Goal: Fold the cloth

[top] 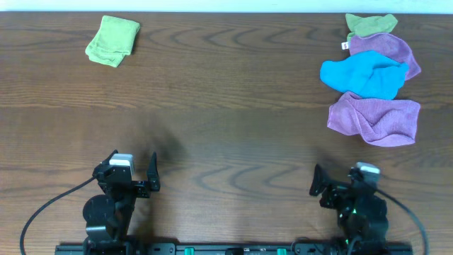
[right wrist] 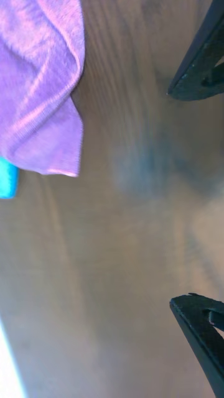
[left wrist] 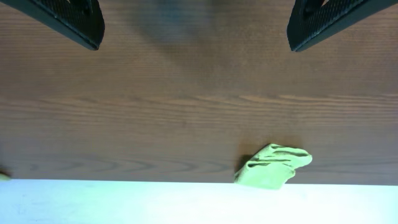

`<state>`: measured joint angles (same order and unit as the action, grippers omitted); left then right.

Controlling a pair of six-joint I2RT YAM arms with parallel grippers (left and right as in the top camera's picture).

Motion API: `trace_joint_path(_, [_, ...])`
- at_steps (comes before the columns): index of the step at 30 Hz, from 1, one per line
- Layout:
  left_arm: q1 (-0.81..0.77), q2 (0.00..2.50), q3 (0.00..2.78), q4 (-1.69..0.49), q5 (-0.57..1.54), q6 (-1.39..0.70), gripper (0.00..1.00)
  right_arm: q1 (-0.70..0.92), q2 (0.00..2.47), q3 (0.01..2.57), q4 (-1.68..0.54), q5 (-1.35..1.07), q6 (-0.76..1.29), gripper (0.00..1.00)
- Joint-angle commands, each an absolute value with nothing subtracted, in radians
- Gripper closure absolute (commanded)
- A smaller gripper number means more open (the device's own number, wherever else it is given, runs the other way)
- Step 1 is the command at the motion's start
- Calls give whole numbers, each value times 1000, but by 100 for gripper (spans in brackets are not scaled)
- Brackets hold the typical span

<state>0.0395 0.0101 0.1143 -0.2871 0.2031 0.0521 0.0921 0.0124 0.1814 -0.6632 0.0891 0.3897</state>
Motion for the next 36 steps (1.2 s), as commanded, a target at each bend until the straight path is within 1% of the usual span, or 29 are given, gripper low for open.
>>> trace_joint_path(1, [46,4,91,-294,200,46,5,85,6,176,-596,173,640,1])
trace_joint_path(4, [46,4,91,-294,200,46,5,85,6,176,-468,249,639,1])
trace_joint_path(7, [46,4,91,-294,200,46,5,84,6,176,-360,384,639,1])
trace_joint_path(9, [46,4,91,-294,200,46,5,65,12,176,-340,430,639,1])
trace_joint_path(11, [46,4,91,-294,200,46,5,27,30,176,-343,425,640,1])
trace_joint_path(15, [46,4,91,-294,200,46,5,-91,134,186,-319,404,678,1])
trace_joint_path(18, [46,4,91,-294,200,46,5,-204,252,213,-287,337,680,1])
trace_joint_path(23, [46,4,91,-294,200,46,5,-448,530,318,-233,145,679,1])
trace_joint_path(26, [46,4,91,-294,200,46,5,-550,688,386,-208,56,667,1])
trace_joint_path(30, [46,4,91,-294,200,46,5,-626,883,463,-174,-15,669,1])
trace_joint_path(34, [46,4,91,-294,200,46,5,-672,1084,560,-171,-69,674,1])
trace_joint_path(36, [46,4,91,-294,200,46,5,-688,1183,614,-172,-136,676,1])
